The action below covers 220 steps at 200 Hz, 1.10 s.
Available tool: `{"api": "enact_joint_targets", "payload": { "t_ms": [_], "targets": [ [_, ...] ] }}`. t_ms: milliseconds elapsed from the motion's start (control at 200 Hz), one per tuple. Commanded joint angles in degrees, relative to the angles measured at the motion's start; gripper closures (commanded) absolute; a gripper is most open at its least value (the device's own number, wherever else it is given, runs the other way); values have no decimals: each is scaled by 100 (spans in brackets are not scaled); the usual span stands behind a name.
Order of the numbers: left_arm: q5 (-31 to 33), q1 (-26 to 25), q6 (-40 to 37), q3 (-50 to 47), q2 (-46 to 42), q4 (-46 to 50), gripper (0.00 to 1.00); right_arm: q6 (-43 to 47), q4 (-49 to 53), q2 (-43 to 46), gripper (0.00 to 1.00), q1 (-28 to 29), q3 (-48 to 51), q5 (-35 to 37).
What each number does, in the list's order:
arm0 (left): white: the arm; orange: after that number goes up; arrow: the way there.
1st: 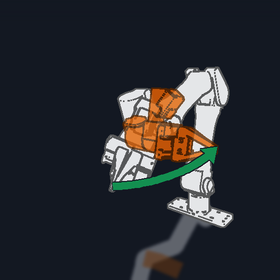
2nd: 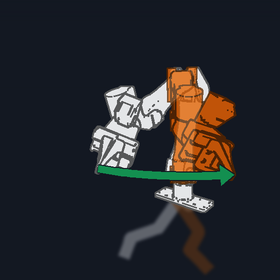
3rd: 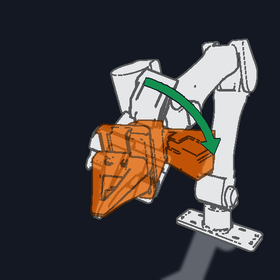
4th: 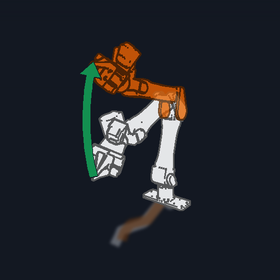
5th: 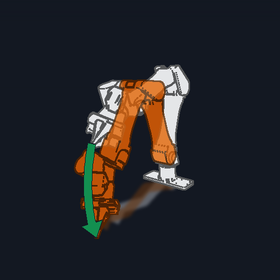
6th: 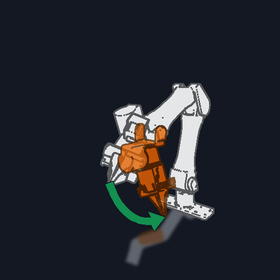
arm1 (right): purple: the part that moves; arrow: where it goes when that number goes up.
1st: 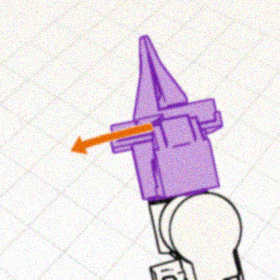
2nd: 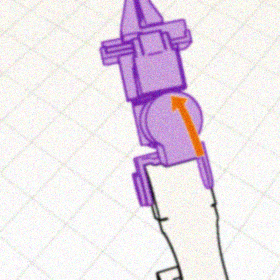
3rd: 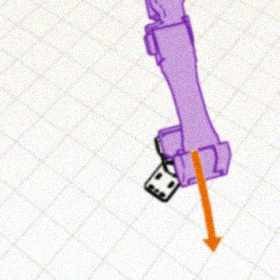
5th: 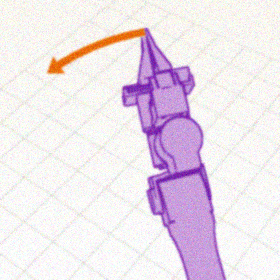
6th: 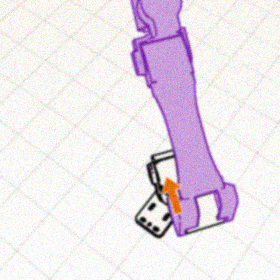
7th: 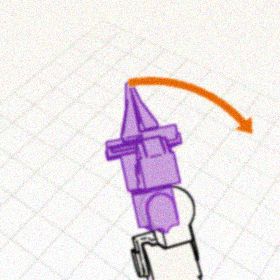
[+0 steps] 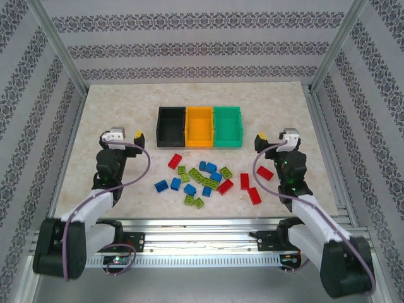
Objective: Sort the legos into containers by color
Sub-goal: Pick up the lego from the center of the table.
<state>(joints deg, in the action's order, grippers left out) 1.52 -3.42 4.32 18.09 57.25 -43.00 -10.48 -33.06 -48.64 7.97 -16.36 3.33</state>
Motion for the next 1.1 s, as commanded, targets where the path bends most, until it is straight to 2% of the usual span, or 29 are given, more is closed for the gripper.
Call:
{"api": "enact_joint_targets", "payload": {
  "t_ms": [0, 50, 120, 185, 290, 430, 525, 625, 699, 874, 1094],
  "targets": [
    [791, -38, 1708, 5, -706, 1485, 1, -1103, 1248, 350, 2, -101, -147, -556],
    [901, -27, 2251, -52, -1072, 1883, 1, -1289, 1407, 291, 2, -131, -278, -1115],
    [446, -27, 2490, -78, -1503, 2229, 1, -1467, 1870, 25, 2, -32, -639, -1632],
    [154, -28, 2880, 11, -1762, 2829, 1, -1521, 2030, -258, 2, 166, -758, -1818],
    [-397, -18, 3460, 210, -1973, 3798, 1, -1345, 1924, -607, 2, 694, -743, -1423],
    [-1314, -23, 3827, 340, -1984, 4379, 1, -1005, 1787, -938, 2, 1339, -811, -943],
    [-1899, -27, 4009, 529, -1561, 4953, 1, -845, 1744, -1206, 2, 1680, -898, -644],
    [-2797, -43, 4078, 582, -1007, 5063, 1, -816, 1780, -1554, 2, 1850, -1042, -484],
    [-3137, -156, 4121, 635, -707, 5184, 0, -782, 1816, -1734, 2, 1929, -1138, -435],
    [-2951, -946, 3937, 1099, -249, 6140, 0, -724, 1861, -1837, 2, 2044, -1177, -166],
    [-1845, -1872, 3550, 2113, 464, 7667, 2, -745, 1830, -1852, 2, 2064, -1154, -24]
  ]
}}
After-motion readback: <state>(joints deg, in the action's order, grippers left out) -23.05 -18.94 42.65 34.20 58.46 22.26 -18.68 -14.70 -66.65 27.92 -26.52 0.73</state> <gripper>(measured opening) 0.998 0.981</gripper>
